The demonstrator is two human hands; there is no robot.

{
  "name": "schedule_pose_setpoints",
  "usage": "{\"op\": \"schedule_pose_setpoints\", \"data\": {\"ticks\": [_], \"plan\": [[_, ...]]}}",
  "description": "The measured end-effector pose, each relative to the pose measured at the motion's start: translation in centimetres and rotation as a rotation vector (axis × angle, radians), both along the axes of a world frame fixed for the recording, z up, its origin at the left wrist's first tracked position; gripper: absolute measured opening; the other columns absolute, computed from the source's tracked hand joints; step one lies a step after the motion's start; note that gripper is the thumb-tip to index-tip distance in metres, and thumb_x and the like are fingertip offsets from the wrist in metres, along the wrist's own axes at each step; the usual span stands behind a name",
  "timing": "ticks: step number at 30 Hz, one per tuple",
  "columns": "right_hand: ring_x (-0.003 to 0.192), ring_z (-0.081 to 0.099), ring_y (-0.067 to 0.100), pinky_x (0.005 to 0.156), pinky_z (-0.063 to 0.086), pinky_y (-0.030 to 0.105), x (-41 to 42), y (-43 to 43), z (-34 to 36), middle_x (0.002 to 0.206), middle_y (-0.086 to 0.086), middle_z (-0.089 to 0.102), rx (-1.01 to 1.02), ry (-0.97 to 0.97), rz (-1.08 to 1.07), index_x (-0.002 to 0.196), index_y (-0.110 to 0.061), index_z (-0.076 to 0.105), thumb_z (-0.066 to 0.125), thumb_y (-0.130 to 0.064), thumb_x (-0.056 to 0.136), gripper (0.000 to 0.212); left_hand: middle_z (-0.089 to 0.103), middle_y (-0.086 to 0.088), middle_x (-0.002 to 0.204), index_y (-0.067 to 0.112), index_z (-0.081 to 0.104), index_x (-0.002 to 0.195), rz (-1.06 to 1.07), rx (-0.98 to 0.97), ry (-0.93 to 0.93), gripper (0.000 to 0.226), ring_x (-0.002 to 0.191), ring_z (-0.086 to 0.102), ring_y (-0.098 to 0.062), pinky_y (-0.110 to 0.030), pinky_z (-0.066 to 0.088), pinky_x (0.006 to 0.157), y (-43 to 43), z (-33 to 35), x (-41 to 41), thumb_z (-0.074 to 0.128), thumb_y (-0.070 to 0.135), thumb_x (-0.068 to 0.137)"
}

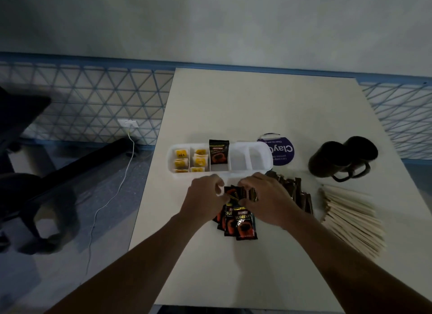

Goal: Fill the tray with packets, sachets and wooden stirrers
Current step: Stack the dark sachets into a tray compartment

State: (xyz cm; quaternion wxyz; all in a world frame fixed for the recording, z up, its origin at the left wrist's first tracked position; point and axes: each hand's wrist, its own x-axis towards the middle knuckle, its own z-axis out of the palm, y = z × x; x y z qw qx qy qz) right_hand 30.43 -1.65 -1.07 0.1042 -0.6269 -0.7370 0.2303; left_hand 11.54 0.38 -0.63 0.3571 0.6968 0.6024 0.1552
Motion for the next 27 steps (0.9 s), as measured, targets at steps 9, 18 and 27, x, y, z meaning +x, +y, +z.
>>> {"op": "schedule_pose_setpoints", "data": {"ticks": [9,18,27], "plan": [[0.121,0.053,0.020,0.096,0.049,0.042,-0.1,-4.5,-2.8,0.141,-0.003,0.044,-0.148,-0.008,-0.130,0.147,-0.036,0.026,0.074,-0.045,0.078,0.084,0.055,-0.007,0.116,0.015,0.049,0.123,0.045,-0.121,0.247,0.055,0.106,0.056,-0.025,-0.034,0.050,0.084,-4.0,-2.8,1.6,0.076,0.031,0.078],[0.112,0.058,0.021,0.085,0.050,0.036,-1.4,-5.5,-4.3,0.131,-0.002,0.049,-0.168,0.026,-0.272,0.145,-0.034,0.036,0.070,-0.042,0.084,0.071,0.059,-0.003,0.114,0.016,0.051,0.119,0.116,-0.114,0.260,0.043,0.103,0.058,-0.022,-0.029,0.045,0.074,-5.1,-3.4,2.3,0.072,0.021,0.082],[0.096,0.062,0.020,0.074,0.053,0.034,-2.4,-5.3,-5.2,0.117,-0.002,0.049,-0.132,0.027,-0.334,0.132,-0.036,0.050,0.073,-0.044,0.080,0.057,0.065,-0.004,0.106,0.014,0.061,0.107,0.092,-0.131,0.234,0.021,0.094,0.062,-0.023,-0.031,0.052,0.074,-5.4,-4.1,2.1,0.062,0.016,0.086]]}}
